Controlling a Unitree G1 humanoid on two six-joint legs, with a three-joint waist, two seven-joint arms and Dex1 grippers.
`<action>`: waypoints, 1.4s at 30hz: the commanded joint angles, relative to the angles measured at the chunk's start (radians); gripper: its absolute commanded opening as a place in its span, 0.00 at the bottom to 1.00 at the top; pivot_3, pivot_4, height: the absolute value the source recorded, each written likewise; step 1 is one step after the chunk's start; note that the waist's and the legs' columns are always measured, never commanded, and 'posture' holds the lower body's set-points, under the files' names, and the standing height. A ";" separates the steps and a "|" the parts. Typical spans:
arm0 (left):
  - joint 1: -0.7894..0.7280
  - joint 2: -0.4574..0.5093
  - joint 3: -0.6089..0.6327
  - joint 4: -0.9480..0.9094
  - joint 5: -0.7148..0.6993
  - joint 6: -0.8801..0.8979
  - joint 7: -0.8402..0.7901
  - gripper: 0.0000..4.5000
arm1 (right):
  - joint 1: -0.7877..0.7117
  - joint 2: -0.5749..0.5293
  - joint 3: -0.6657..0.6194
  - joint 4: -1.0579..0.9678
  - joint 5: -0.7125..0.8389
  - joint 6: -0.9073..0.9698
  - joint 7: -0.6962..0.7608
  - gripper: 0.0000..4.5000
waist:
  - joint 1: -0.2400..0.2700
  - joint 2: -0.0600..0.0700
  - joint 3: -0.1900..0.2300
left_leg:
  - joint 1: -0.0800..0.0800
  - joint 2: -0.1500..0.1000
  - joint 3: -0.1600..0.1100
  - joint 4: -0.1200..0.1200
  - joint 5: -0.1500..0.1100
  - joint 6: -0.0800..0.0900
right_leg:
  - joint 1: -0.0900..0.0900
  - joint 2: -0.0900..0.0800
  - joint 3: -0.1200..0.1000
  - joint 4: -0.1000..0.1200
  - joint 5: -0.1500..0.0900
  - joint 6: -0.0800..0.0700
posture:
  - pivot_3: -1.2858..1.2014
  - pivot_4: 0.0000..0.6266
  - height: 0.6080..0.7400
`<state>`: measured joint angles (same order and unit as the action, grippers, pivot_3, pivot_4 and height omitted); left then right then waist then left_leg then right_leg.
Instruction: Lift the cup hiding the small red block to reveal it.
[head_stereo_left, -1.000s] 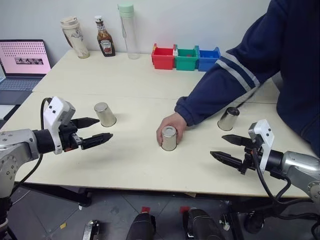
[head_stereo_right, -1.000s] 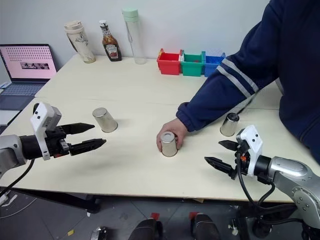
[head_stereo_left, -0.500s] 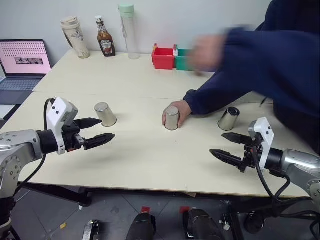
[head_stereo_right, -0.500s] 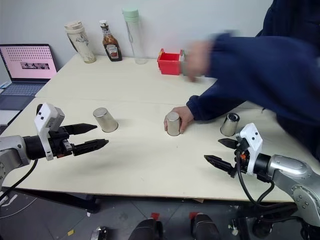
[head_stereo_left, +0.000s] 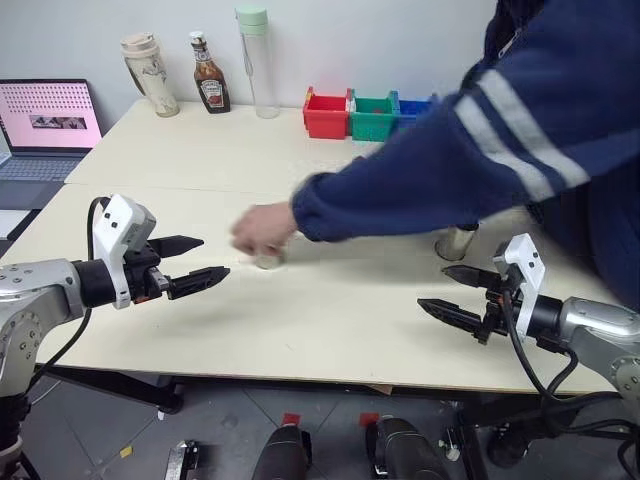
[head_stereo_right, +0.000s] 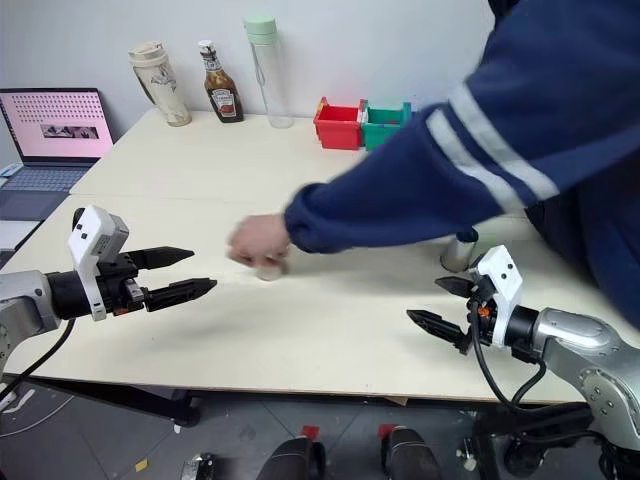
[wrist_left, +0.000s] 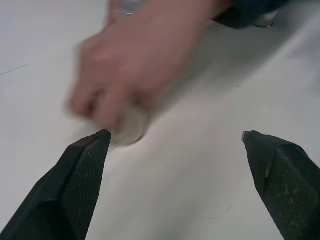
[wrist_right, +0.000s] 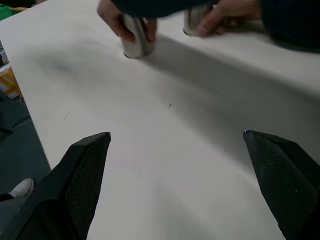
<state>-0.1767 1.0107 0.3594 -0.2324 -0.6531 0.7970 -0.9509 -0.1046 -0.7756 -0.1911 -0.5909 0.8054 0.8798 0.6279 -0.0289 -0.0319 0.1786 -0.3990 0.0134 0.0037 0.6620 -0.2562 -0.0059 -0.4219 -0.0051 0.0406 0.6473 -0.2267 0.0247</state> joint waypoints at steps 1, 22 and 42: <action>0.010 0.020 0.046 -0.007 0.023 -0.034 0.003 0.99 | -0.008 0.002 -0.013 -0.016 -0.003 -0.025 0.003 1.00 | 0.000 0.000 0.000 | 0.000 0.000 0.000 0.000 0.000 0.000 | 0.000 0.000 0.000 0.000 0.000 0.000 | 0.52 0.24 1.00; 0.130 0.030 0.164 0.075 0.121 -0.148 0.010 0.99 | -0.078 -0.005 0.011 -0.034 0.056 -0.001 0.033 1.00 | -0.001 0.000 0.000 | 0.000 0.000 0.000 0.000 0.000 0.000 | 0.000 -0.001 0.000 0.000 0.000 0.000 | 0.52 0.24 1.00; -0.141 -0.420 -0.063 0.260 0.303 -0.433 0.380 0.99 | -0.212 0.094 0.186 -0.031 -0.049 -0.229 0.182 1.00 | 0.015 -0.003 -0.002 | 0.000 -0.001 0.001 0.002 0.000 0.000 | 0.001 -0.003 -0.001 0.000 0.005 0.008 | 0.52 0.24 1.00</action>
<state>-0.2974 0.5951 0.3086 0.0166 -0.3694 0.4033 -0.5784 -0.2958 -0.6823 -0.0046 -0.6021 0.7659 0.6800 0.7948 -0.0143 -0.0346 0.1766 -0.3990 0.0122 0.0043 0.6636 -0.2561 -0.0059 -0.4210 -0.0080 0.0396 0.6477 -0.2214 0.0326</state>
